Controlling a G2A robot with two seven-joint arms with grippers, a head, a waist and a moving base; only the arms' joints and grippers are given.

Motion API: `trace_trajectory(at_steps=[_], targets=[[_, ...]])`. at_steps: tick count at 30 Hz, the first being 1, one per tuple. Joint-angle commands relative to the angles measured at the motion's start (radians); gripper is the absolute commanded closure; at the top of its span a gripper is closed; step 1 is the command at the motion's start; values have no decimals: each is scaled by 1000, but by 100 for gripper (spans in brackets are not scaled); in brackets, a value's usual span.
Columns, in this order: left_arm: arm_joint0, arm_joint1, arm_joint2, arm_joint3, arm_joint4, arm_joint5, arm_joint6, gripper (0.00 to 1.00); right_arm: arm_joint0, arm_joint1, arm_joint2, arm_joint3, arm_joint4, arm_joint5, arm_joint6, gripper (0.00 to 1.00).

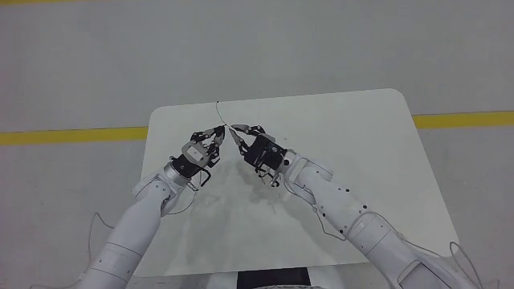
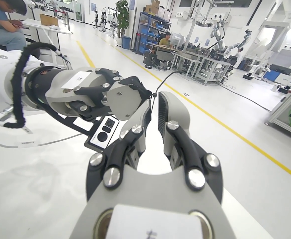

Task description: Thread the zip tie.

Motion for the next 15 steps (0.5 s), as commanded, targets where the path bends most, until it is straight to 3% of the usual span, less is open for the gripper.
trace_trajectory(at_steps=[1, 3, 15], targets=[[0, 0, 0, 0, 0, 0, 0, 100, 0, 0, 1, 2, 0, -1, 0, 96], [0, 0, 0, 0, 0, 0, 0, 100, 0, 0, 2, 4, 0, 0, 0, 100], [0, 0, 0, 0, 0, 0, 0, 100, -8, 6, 19, 5, 0, 8, 7, 100]])
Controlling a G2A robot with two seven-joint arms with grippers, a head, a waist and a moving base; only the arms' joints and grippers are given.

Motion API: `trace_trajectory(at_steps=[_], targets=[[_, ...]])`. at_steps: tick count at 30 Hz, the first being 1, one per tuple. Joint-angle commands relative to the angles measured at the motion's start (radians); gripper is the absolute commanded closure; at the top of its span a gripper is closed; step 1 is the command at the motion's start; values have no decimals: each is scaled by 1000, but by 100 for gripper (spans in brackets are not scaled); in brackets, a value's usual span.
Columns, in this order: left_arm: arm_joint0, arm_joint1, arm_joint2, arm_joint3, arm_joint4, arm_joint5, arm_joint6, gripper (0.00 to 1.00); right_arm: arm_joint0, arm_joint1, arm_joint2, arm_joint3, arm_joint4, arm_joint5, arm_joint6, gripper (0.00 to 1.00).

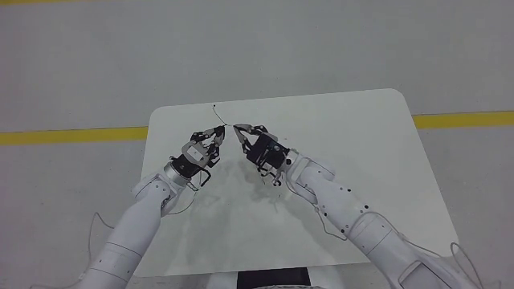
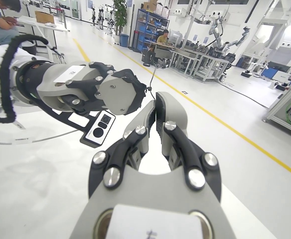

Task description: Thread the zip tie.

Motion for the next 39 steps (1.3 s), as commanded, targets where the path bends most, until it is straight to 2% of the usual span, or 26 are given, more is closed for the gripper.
trace_trajectory(at_steps=[1, 21, 39], targets=[[0, 0, 0, 0, 0, 0, 0, 100, -3, 3, 5, -3, 0, 2, 4, 100], [0, 0, 0, 0, 0, 0, 0, 100, -54, 34, 51, -64, 0, 25, 37, 100], [0, 0, 0, 0, 0, 0, 0, 100, -73, 52, 64, -100, 0, 33, 57, 100]])
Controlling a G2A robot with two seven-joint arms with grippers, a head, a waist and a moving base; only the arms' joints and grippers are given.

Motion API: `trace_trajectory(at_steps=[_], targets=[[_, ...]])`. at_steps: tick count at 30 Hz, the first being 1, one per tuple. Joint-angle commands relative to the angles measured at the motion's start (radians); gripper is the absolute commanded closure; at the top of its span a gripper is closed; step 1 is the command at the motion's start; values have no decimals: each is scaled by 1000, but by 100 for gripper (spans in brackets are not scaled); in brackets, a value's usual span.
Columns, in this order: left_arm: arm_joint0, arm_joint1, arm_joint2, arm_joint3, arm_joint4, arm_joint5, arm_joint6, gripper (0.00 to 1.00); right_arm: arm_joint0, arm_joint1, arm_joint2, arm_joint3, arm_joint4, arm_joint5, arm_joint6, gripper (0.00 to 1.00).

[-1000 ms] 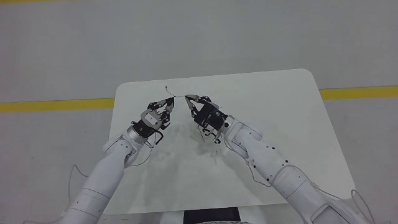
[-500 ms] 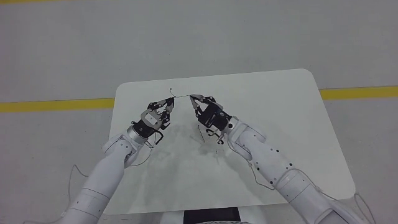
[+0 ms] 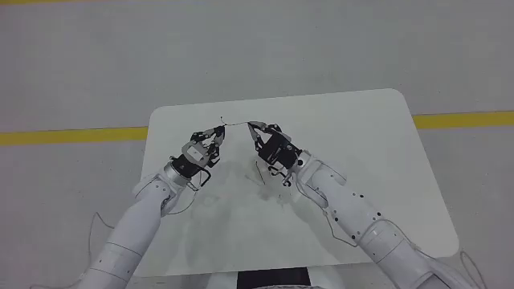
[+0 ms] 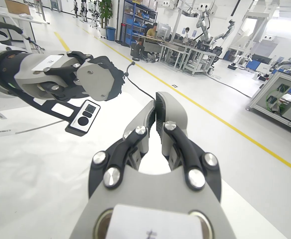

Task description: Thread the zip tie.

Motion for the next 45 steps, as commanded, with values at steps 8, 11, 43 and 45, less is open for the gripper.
trace_trajectory(at_steps=[8, 11, 43, 45], targets=[[0, 0, 0, 0, 0, 0, 0, 100, -10, 6, 4, -17, 0, 2, 10, 100], [0, 0, 0, 0, 0, 0, 0, 100, -14, 9, 7, -23, 0, 1, 14, 100], [0, 0, 0, 0, 0, 0, 0, 100, -57, 13, 66, -52, 3, 8, 33, 100], [0, 0, 0, 0, 0, 0, 0, 100, -58, 12, 69, -51, 3, 7, 32, 100]])
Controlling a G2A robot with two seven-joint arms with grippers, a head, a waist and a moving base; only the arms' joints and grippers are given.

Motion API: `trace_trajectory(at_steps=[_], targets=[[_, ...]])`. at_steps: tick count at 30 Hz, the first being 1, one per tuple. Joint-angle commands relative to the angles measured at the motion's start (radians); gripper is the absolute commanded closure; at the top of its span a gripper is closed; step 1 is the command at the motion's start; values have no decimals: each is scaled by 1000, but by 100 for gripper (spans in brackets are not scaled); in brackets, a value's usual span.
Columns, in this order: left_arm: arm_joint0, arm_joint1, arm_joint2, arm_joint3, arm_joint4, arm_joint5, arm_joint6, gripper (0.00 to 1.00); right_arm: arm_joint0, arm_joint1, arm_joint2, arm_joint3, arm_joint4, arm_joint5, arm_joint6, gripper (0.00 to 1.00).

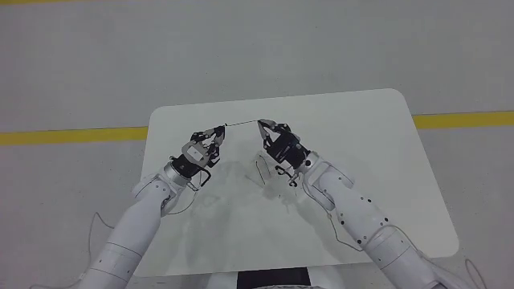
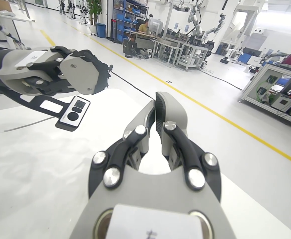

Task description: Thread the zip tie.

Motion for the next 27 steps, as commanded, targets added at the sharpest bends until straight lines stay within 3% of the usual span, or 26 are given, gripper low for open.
trace_trajectory(at_steps=[1, 27], targets=[[0, 0, 0, 0, 0, 0, 0, 100, 0, 0, 3, 1, 0, -1, -1, 100], [0, 0, 0, 0, 0, 0, 0, 100, -10, -3, 40, 6, 10, -6, -3, 100]])
